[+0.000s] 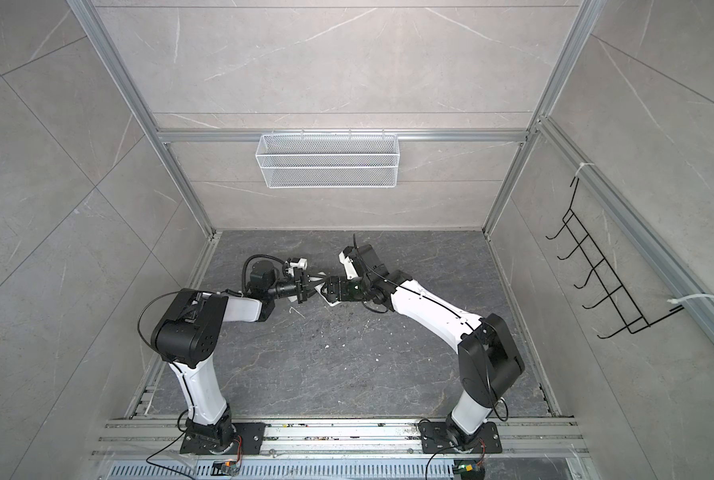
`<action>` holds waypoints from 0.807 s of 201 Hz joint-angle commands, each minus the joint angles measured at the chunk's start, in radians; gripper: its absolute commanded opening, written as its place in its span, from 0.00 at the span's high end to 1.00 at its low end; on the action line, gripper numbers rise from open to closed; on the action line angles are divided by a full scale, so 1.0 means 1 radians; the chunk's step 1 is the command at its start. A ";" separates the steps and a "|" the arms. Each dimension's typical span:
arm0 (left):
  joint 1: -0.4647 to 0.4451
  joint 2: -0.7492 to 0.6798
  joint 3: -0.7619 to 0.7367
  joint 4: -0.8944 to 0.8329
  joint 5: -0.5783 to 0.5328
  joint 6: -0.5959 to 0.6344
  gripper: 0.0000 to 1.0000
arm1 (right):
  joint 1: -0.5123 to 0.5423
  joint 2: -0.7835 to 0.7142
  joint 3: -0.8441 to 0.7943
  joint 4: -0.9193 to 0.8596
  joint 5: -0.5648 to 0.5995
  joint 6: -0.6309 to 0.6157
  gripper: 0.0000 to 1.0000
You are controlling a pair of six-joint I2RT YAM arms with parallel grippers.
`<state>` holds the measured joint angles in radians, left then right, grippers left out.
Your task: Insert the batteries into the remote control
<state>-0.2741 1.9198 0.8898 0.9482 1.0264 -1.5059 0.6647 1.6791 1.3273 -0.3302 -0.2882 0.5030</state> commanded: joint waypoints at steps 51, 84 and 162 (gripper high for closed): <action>0.009 0.049 0.010 0.322 0.024 -0.223 1.00 | 0.007 0.002 -0.007 0.016 -0.004 -0.041 0.09; 0.009 0.044 0.003 0.287 0.020 -0.195 1.00 | 0.007 0.004 0.005 0.016 -0.002 -0.038 0.11; 0.008 0.032 0.016 0.251 0.024 -0.188 1.00 | 0.008 0.014 0.025 0.005 -0.001 -0.043 0.25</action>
<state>-0.2737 1.9736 0.8890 1.1667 1.0302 -1.6917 0.6682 1.6794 1.3273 -0.3241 -0.2871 0.4740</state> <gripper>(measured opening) 0.183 0.763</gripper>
